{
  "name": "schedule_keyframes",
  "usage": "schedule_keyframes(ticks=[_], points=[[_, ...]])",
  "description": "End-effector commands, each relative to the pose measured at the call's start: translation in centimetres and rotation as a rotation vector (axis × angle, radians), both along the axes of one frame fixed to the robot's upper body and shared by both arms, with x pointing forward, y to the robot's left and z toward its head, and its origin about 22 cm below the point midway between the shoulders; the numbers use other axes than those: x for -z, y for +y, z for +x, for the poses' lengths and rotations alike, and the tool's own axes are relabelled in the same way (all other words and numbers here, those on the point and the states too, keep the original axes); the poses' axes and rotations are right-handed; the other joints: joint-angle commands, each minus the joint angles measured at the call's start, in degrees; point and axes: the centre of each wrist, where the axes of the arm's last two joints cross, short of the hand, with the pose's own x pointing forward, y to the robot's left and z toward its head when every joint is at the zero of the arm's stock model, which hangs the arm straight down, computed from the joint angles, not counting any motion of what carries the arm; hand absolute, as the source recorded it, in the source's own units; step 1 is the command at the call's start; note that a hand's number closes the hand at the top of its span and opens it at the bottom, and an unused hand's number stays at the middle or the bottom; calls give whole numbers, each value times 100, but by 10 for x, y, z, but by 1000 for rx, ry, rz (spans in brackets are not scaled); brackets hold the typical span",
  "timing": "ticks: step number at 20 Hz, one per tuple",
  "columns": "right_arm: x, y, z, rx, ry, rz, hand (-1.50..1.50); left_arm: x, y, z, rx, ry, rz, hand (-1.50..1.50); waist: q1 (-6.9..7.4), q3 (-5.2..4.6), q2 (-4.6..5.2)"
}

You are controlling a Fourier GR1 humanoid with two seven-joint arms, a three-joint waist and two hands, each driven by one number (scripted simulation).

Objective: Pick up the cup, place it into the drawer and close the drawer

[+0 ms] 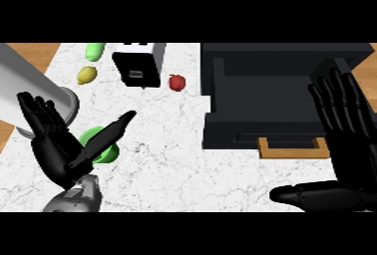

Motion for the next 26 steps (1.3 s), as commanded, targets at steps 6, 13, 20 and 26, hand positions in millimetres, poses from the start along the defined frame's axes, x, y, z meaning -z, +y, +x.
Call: schedule_keyframes(ticks=[6, 13, 20, 26], points=[[-10, -1, 5, -12, 0, 6, -150, 35, 5, -16, -64, 85, -48, -150, 2, 0, 0], [-8, 2, -13, 11, -12, 8, -150, 79, 37, -27, -106, 107, -63, -150, -11, -4, 0], [-6, -4, 0, -16, -12, 8, -150, 106, 34, -44, -84, 145, -92, -150, 7, -1, 0], [-13, -9, -4, -26, -6, 3, -150, 127, 55, -36, -106, 159, -104, -150, -3, 0, 1]])
